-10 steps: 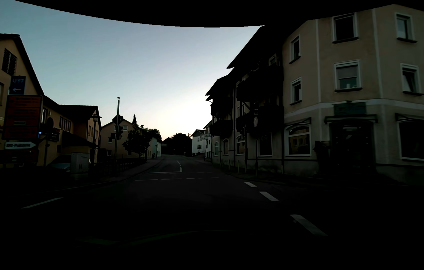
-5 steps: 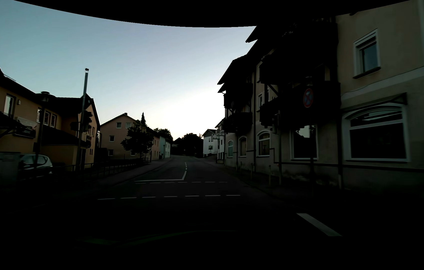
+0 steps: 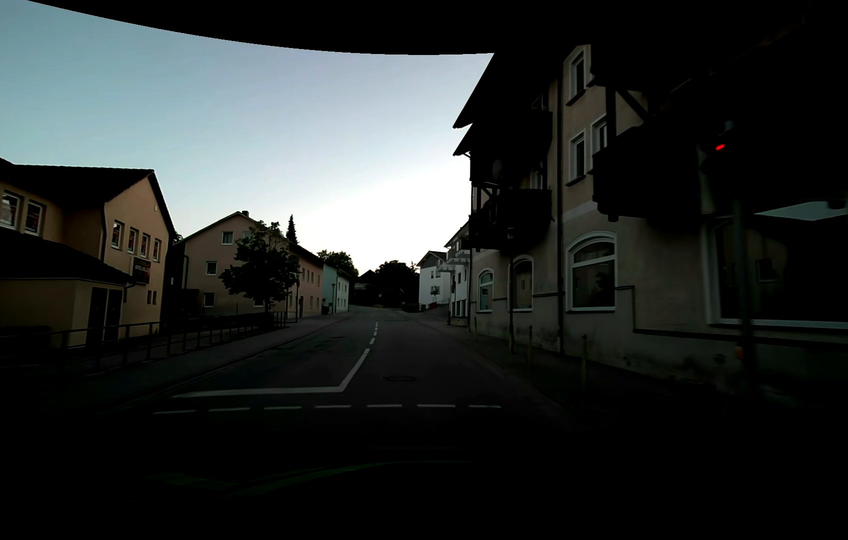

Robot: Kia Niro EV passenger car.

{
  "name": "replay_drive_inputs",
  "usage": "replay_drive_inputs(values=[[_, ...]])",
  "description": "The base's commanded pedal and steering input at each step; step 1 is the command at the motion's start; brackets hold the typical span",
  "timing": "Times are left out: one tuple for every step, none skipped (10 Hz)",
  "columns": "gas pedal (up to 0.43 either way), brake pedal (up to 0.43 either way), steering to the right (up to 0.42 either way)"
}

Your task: Follow the waypoints while adhering to traffic rules and regulations

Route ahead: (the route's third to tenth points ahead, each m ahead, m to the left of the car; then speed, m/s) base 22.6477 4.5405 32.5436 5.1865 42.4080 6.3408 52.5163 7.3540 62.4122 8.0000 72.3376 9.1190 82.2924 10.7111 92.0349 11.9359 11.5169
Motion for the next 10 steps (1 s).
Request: replay_drive_inputs(values=[[0.169,0.000,-0.024],[0.169,0.000,-0.024],[0.169,0.000,-0.023],[0.169,0.000,-0.021],[0.169,0.000,-0.019],[0.169,0.000,-0.016],[0.169,0.000,-0.012],[0.169,0.000,-0.011],[0.169,0.000,-0.011],[0.169,0.000,-0.012]])
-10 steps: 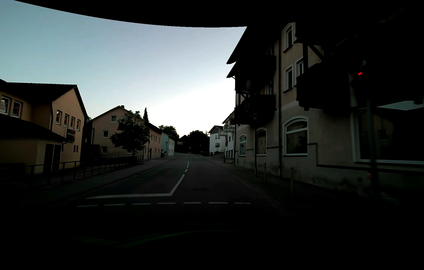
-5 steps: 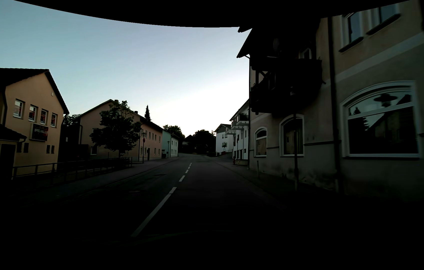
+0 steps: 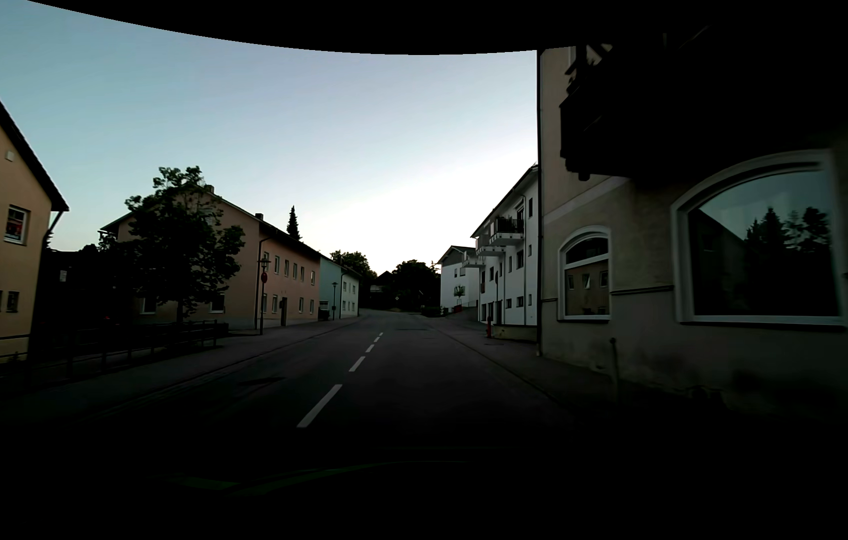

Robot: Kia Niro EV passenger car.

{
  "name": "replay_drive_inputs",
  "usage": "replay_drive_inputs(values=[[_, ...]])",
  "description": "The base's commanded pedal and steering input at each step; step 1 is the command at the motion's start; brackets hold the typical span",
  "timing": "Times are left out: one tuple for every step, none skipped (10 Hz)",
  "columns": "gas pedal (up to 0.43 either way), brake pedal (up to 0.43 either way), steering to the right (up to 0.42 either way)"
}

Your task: Follow the waypoints while adhering to traffic rules and regulations

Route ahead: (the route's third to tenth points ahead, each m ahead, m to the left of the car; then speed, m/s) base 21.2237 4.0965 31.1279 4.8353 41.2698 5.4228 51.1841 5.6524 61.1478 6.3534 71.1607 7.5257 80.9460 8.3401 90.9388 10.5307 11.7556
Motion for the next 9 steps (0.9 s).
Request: replay_drive_inputs(values=[[0.169,0.000,-0.016],[0.169,0.000,-0.017],[0.177,0.000,-0.017],[0.177,0.000,-0.018],[0.177,0.000,-0.017],[0.177,0.000,-0.017],[0.177,0.000,-0.015],[0.177,0.000,-0.013],[0.177,0.000,-0.012]])
